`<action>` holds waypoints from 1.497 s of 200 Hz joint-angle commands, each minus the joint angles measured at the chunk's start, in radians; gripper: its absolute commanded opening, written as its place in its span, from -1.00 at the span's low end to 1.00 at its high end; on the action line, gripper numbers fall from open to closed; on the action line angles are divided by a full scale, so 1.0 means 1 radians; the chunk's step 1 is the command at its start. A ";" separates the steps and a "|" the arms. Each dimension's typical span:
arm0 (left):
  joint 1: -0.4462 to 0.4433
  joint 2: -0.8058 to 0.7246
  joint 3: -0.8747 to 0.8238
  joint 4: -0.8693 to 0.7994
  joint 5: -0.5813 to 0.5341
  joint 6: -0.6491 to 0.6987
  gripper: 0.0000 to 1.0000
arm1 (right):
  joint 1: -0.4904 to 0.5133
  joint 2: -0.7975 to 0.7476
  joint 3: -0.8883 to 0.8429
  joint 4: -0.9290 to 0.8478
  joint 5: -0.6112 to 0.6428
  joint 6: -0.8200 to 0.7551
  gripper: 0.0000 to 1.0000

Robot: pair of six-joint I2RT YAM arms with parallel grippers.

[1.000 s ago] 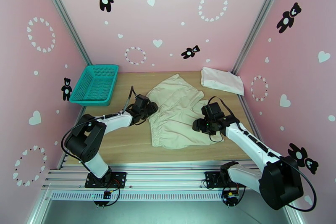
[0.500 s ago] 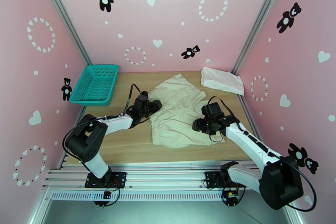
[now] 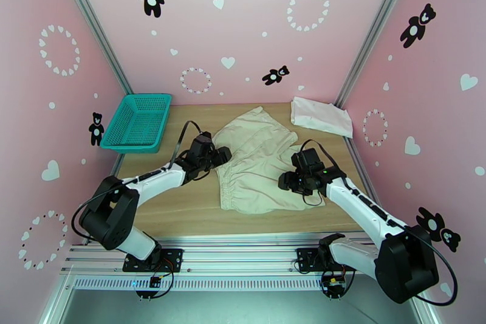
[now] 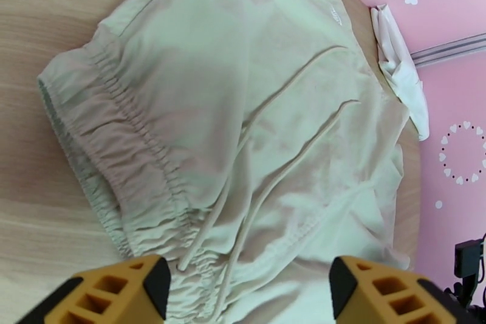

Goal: Fold and stack the mixed laundry pile

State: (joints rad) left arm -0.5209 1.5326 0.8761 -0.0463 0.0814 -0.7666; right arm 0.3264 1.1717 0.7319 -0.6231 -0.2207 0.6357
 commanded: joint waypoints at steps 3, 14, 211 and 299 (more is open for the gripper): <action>0.054 0.039 -0.015 -0.095 0.007 0.022 0.54 | 0.004 0.010 -0.014 0.020 -0.005 -0.007 0.15; 0.061 0.077 0.005 -0.087 0.022 0.030 0.53 | 0.004 0.012 -0.015 0.020 -0.008 -0.007 0.15; 0.047 0.312 0.116 0.219 0.063 -0.043 0.05 | 0.005 -0.015 -0.021 -0.006 0.002 -0.012 0.17; 0.060 0.162 0.187 0.116 -0.037 0.063 -1.00 | 0.002 0.021 0.054 -0.034 0.067 -0.059 0.18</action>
State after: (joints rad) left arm -0.4675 1.7481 1.0119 0.1123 0.0837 -0.7464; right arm 0.3264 1.1713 0.7189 -0.6197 -0.2016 0.6155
